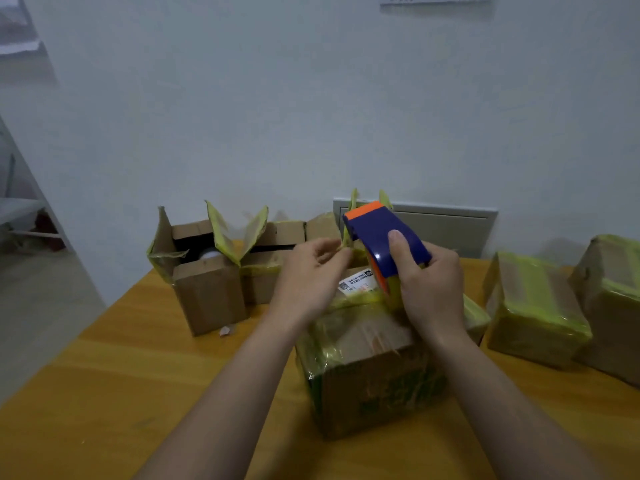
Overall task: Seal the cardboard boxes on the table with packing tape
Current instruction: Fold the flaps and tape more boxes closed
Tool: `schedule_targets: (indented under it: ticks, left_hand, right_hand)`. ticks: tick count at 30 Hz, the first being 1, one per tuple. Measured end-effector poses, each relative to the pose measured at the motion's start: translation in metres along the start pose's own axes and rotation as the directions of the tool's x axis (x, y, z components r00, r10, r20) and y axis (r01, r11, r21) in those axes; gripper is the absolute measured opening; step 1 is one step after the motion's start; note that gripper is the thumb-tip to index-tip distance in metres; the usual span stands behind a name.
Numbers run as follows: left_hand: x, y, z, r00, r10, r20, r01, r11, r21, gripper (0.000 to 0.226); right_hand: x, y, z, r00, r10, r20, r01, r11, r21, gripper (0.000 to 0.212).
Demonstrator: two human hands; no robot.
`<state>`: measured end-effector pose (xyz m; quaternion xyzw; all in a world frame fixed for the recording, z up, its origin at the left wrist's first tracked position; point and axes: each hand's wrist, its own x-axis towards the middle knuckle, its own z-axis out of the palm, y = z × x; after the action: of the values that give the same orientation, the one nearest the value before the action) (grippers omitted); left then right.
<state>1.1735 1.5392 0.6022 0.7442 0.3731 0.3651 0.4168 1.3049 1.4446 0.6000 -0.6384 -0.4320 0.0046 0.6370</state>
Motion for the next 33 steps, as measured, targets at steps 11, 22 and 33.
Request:
schedule_targets:
  ticks: [11, 22, 33]
  left_hand:
    - [-0.006, -0.048, 0.017, 0.988, -0.051, -0.148, 0.019, 0.978, -0.210, 0.020]
    - [-0.009, -0.054, 0.016, 0.975, -0.173, -0.139, 0.104, 0.909, -0.405, 0.014]
    - [-0.020, -0.067, 0.005, 1.000, 0.012, -0.012, -0.013, 0.995, -0.094, 0.036]
  right_hand:
    - [-0.013, 0.005, 0.012, 0.992, -0.128, 0.018, 0.128, 0.992, 0.024, 0.037]
    - [-0.012, 0.011, 0.002, 0.997, 0.079, -0.022, -0.071, 0.967, 0.245, 0.036]
    - [-0.014, 0.008, -0.001, 0.986, 0.159, -0.044, -0.141, 0.952, 0.271, 0.025]
